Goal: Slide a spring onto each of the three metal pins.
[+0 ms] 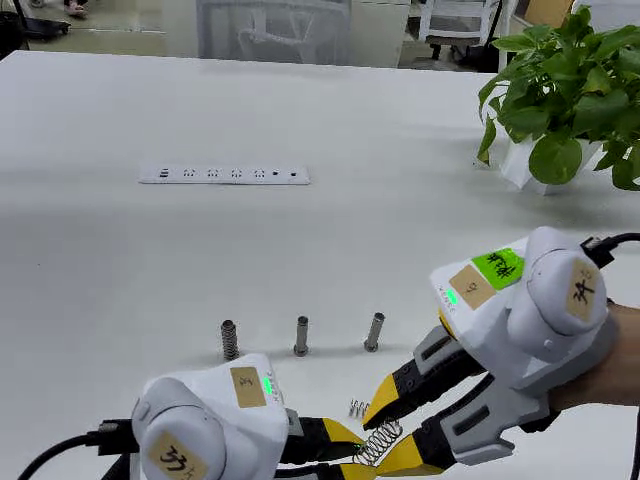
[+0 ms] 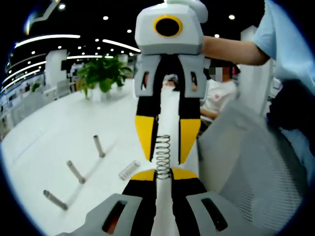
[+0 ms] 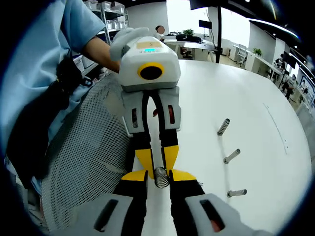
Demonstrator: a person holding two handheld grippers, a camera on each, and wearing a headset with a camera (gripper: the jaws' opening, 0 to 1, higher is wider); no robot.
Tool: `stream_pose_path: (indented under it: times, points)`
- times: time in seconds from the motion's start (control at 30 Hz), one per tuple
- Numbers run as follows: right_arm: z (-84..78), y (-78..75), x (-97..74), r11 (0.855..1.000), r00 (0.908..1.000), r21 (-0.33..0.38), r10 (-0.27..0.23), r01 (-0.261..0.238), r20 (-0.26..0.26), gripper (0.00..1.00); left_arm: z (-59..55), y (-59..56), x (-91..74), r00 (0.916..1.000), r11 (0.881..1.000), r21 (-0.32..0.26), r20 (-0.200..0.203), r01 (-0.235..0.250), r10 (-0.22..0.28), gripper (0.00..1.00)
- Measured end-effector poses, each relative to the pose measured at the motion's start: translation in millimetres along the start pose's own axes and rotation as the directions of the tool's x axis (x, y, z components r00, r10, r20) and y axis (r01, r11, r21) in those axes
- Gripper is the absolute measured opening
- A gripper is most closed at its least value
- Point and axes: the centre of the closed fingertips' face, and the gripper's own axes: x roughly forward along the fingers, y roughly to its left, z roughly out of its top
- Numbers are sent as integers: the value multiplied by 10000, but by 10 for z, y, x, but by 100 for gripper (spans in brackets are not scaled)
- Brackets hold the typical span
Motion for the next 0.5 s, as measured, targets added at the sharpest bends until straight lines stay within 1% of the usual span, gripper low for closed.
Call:
stream_pose_path:
  times: [0.1, 0.2, 0.27, 0.37, 0.5]
  points:
    - [-2, 9, 12, 9998, 9998, -60, 165, -166, -129, 17, -8, -14, 9, 10000, 10000, 5, -11, 78, -78, 10]
    - [8, 8, 6, 9995, 9995, -161, 262, -264, -152, 16, 7, -27, 15, 9998, 9999, -64, 97, 158, -157, 10]
    - [1, 27, 4, 9988, 9988, -247, 425, -431, -249, 15, 13, -33, 18, 9997, 9998, -69, 125, 192, -191, 10]
    - [-14, 35, -2, 9981, 9979, -315, 508, -520, -398, 14, 22, -52, 20, 9995, 9995, -71, 152, 295, -294, 10]
    - [-16, 47, -5, 9974, 9972, -397, 579, -597, -466, 13, 31, -64, 21, 9990, 9993, -115, 240, 369, -366, 10]
